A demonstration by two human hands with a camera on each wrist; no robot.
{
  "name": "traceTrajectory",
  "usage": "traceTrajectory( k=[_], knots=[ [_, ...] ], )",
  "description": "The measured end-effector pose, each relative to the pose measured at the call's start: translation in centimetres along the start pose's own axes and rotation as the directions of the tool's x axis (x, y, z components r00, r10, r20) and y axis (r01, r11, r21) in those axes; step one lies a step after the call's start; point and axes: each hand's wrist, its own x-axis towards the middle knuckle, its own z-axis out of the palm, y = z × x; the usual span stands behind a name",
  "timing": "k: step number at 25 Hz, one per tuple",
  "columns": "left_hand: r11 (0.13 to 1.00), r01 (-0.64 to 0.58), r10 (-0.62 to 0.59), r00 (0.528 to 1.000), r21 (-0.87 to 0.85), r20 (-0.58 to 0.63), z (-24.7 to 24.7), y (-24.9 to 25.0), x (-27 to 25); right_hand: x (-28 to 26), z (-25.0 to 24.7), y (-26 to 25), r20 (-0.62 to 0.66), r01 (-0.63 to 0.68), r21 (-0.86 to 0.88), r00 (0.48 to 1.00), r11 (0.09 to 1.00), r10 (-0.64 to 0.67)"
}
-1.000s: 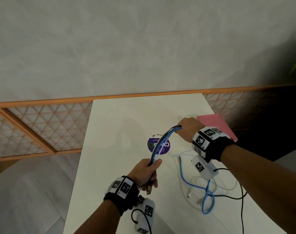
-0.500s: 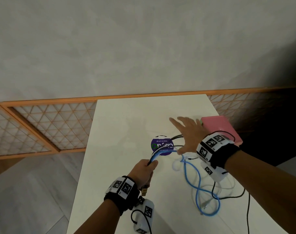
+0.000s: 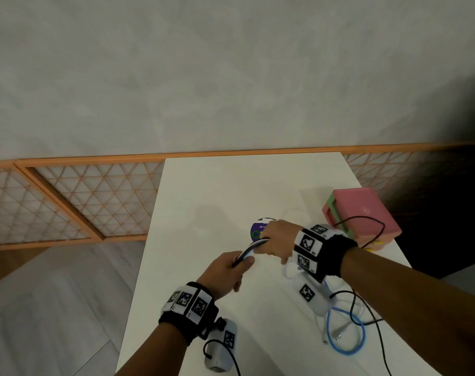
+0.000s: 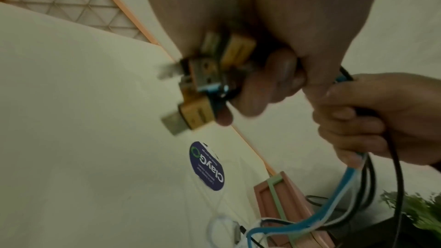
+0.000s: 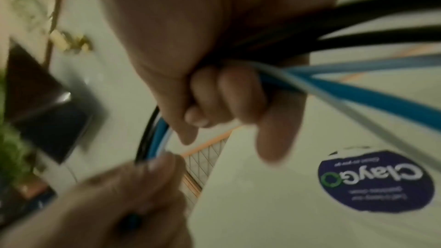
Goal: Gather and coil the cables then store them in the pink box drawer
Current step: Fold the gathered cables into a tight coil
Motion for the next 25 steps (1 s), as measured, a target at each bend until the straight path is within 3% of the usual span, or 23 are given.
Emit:
traceTrajectory(
  k=[2, 5, 7, 9, 11, 13, 16, 19, 21, 25],
  knots=[
    [1.000, -0.002, 0.002, 1.000, 0.017, -0.016, -0.3, -0.7, 0.0, -0.4, -0.6, -0.1, 0.059, -0.040, 0.249, 0.998, 0.968, 0.026],
    [0.997, 0.016, -0.022, 0.997, -0.079, -0.073, -0.2, -1.1, 0.1, -0.4, -0.9, -0.2, 0.037, -0.051, 0.494, 0.999, 0.868, 0.037],
    [0.973, -0.014, -0.017, 0.991, -0.229, -0.130, -0.2, -0.9, 0.3, -0.2, -0.8, -0.6, 0.058, -0.076, 0.742, 0.997, 0.666, 0.048],
    [0.951, -0.052, 0.006, 0.988, -0.305, -0.152, -0.7, -0.3, 0.7, 0.0, -0.5, -1.2, -0.003, -0.023, 0.887, 0.998, 0.461, 0.057],
    [0.949, -0.084, 0.045, 0.990, -0.305, -0.132, -1.2, 0.6, 1.1, 0.4, 0.1, -2.1, -0.165, 0.120, 0.938, 0.980, 0.324, 0.113],
    [0.953, -0.135, 0.105, 0.987, -0.271, -0.124, -1.4, 1.6, 1.3, 0.7, 1.0, -3.2, -0.298, 0.263, 0.949, 0.927, 0.172, 0.228],
    [0.949, -0.245, 0.219, 0.965, -0.201, -0.145, -0.9, 2.4, 1.3, 0.6, 1.9, -4.4, -0.290, 0.374, 0.918, 0.859, -0.130, 0.422],
    [0.969, -0.211, 0.194, 0.971, -0.125, -0.140, -0.6, 2.4, 1.3, 0.0, 2.4, -4.4, -0.228, 0.326, 0.914, 0.905, -0.241, 0.360],
    [0.990, -0.137, 0.133, 0.984, -0.027, -0.119, -0.4, 2.2, 1.3, -0.4, 2.9, -4.6, -0.257, 0.364, 0.879, 0.905, -0.308, 0.339],
    [0.991, -0.014, 0.038, 0.981, 0.131, -0.189, 0.0, 2.3, 1.3, -1.4, 3.9, -5.1, -0.353, 0.447, 0.857, 0.871, -0.255, 0.342]
  ],
)
